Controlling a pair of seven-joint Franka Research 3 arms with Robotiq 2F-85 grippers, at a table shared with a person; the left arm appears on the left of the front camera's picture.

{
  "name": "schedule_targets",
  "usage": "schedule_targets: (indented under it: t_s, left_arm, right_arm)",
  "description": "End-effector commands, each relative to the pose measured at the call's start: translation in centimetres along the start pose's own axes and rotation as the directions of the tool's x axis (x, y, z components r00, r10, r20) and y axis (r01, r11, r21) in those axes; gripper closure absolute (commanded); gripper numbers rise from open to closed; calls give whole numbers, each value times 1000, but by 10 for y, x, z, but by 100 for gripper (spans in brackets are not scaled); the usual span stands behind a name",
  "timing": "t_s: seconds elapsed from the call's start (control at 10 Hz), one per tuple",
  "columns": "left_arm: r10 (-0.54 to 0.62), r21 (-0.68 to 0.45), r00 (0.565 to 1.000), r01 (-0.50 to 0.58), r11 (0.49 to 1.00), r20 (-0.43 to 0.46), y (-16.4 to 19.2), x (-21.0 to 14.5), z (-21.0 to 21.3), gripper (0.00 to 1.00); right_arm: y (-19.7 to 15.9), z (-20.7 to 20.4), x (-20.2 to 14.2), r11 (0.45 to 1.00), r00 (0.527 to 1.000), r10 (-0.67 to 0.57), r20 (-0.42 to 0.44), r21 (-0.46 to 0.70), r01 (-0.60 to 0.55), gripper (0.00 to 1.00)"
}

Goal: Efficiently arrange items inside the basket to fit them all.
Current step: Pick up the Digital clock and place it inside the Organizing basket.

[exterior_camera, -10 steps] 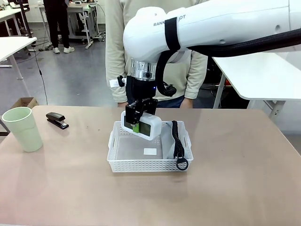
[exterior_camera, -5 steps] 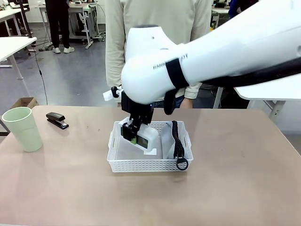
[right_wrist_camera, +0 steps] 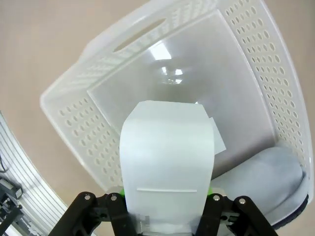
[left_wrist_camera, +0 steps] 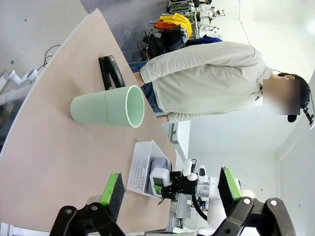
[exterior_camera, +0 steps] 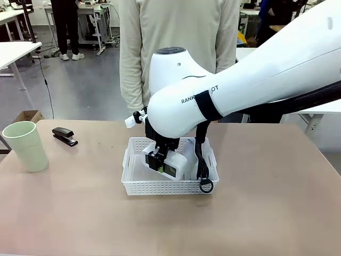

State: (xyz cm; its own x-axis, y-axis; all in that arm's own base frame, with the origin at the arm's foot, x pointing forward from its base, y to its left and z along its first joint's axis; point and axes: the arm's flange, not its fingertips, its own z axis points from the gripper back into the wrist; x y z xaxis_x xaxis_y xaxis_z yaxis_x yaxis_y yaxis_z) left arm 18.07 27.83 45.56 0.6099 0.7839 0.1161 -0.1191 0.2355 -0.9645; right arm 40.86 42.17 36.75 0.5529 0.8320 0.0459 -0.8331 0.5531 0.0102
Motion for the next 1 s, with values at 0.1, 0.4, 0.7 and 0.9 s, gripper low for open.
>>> schedule_targets:
  t_s: [0.1, 0.4, 0.7, 0.9]
  left_arm:
    - [-21, -21, 1000, 21, 1000, 4, 0, 0, 0, 0]
    - [-21, -21, 1000, 21, 1000, 4, 0, 0, 0, 0]
    - [-21, -21, 1000, 21, 1000, 4, 0, 0, 0, 0]
    - [-21, -21, 1000, 21, 1000, 4, 0, 0, 0, 0]
  right_arm:
    - [-17, -10, 7, 1000, 999, -10, 40, 10, 10, 46]
    - [-30, -28, 10, 998, 998, -36, 56, 58, 33, 46]
    - [-42, -42, 16, 995, 998, -36, 47, 98, 31, 46]
    - [-46, -45, 18, 994, 998, -28, 54, 109, 22, 46]
